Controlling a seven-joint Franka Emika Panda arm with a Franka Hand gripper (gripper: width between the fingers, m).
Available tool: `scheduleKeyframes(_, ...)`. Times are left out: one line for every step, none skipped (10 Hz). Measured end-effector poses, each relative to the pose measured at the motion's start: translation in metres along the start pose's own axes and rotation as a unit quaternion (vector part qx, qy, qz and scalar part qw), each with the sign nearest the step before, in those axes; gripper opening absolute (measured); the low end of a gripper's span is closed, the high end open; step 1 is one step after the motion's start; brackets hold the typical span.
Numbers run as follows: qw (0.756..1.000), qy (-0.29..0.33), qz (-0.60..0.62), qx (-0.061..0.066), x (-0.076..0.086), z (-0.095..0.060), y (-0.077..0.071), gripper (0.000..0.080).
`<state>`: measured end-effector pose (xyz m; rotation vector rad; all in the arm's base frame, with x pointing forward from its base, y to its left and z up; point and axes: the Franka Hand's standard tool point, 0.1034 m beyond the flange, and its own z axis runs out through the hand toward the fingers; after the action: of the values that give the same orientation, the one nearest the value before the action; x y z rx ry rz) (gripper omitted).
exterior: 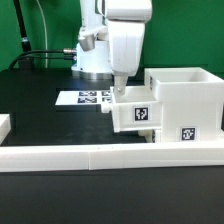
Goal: Assemble drawer
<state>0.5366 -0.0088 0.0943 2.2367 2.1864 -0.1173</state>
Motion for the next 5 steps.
scheduleKeyframes(1.000, -0.003, -0.009, 0.004, -0.012, -0.002, -0.002, 0.0637)
scheduleKeyframes(1.000, -0.007, -0.008, 0.007, -0.028, -0.007, -0.002, 0.0647)
scheduleKeyframes(1.000, -0.006, -0.012, 0.001, -0.040, -0.008, -0.002, 0.0647)
scheduleKeyframes(1.000, -0.004, -0.014, -0.005, -0.048, -0.004, -0.004, 0.0648)
scheduleKeyframes(1.000, -0.003, -0.011, -0.003, -0.046, -0.004, -0.005, 0.0648)
